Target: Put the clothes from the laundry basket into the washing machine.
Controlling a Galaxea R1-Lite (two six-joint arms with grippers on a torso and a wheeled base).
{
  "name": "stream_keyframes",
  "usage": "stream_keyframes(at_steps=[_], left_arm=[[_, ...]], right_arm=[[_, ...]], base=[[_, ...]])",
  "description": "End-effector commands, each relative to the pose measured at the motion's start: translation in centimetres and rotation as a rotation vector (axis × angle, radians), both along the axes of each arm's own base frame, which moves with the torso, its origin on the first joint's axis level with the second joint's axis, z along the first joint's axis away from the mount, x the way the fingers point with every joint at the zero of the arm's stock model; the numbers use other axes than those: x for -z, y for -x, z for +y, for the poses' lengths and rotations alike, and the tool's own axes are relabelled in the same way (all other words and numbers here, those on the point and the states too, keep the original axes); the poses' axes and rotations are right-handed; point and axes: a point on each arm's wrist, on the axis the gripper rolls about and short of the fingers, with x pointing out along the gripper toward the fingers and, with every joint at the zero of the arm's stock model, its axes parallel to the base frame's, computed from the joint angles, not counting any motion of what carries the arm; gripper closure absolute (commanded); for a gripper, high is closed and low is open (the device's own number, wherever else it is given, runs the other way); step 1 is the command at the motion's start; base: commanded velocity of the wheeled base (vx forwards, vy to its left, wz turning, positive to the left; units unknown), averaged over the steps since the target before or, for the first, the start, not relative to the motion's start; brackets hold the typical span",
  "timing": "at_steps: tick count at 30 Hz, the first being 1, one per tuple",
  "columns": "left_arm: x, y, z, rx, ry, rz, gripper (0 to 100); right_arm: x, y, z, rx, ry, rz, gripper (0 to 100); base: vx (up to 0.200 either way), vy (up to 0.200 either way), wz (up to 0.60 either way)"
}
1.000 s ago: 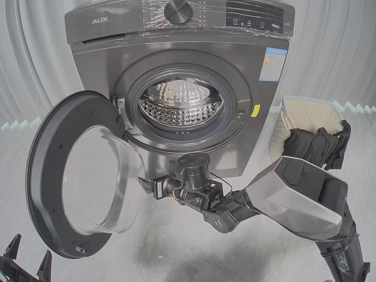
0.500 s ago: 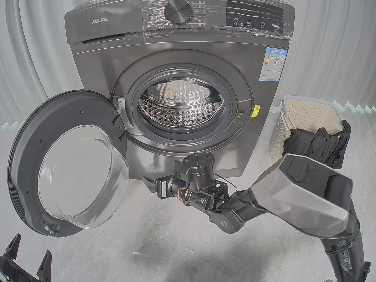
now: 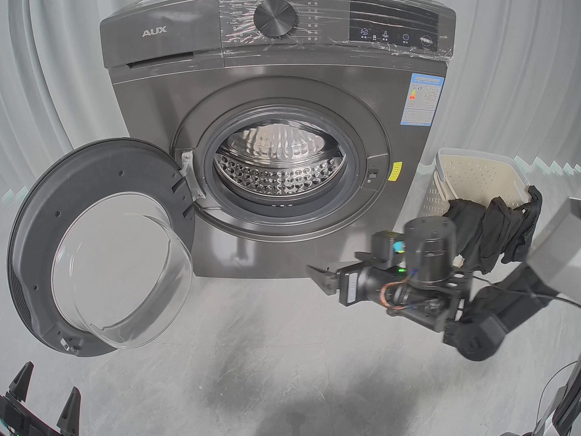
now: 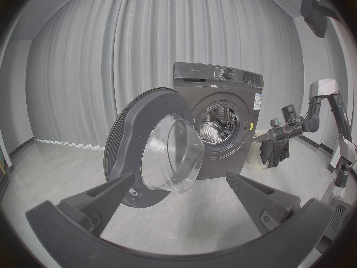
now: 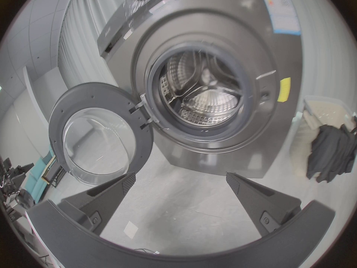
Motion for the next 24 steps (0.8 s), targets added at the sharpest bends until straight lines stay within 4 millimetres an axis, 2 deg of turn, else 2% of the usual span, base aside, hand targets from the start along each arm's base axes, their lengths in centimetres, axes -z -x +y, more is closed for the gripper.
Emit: stream_keyframes(at_steps=[1, 5, 9, 13, 15, 16, 17, 23, 24], left_arm=[[0.5, 0.0, 0.0, 0.001, 0.001, 0.000, 0], [0.5, 0.0, 0.0, 0.001, 0.001, 0.000, 0], [0.5, 0.0, 0.0, 0.002, 0.004, 0.001, 0], [0.5, 0.0, 0.0, 0.002, 0.004, 0.000, 0], [0.5, 0.0, 0.0, 0.002, 0.006, 0.000, 0], [0.5, 0.0, 0.0, 0.002, 0.006, 0.000, 0], [0.5, 0.0, 0.0, 0.004, 0.006, 0.001, 0], [0.5, 0.0, 0.0, 0.002, 0.006, 0.001, 0], [0.5, 0.0, 0.0, 0.002, 0.006, 0.000, 0]], right_arm=[[-5.5, 7.0, -9.9, 0.110, -0.054, -0.196, 0], [-6.4, 10.3, -12.1, 0.103, -0.055, -0.268, 0], [-6.3, 13.2, -13.9, 0.106, -0.060, -0.295, 0], [-5.9, 15.1, -15.5, 0.129, -0.057, -0.320, 0], [-5.4, 17.1, -17.0, 0.153, -0.058, -0.344, 0], [-5.4, 17.1, -17.0, 0.153, -0.058, -0.344, 0], [-4.8, 18.5, -18.0, 0.182, -0.062, -0.361, 0], [-4.3, 21.7, -20.3, 0.277, -0.037, -0.389, 0], [-3.7, 23.0, -21.0, 0.309, 0.013, -0.391, 0]], base=[[0.000, 0.000, 0.00], [0.000, 0.000, 0.00], [0.000, 0.000, 0.00], [0.000, 0.000, 0.00], [0.000, 0.000, 0.00], [0.000, 0.000, 0.00], [0.000, 0.000, 0.00], [0.000, 0.000, 0.00], [0.000, 0.000, 0.00]])
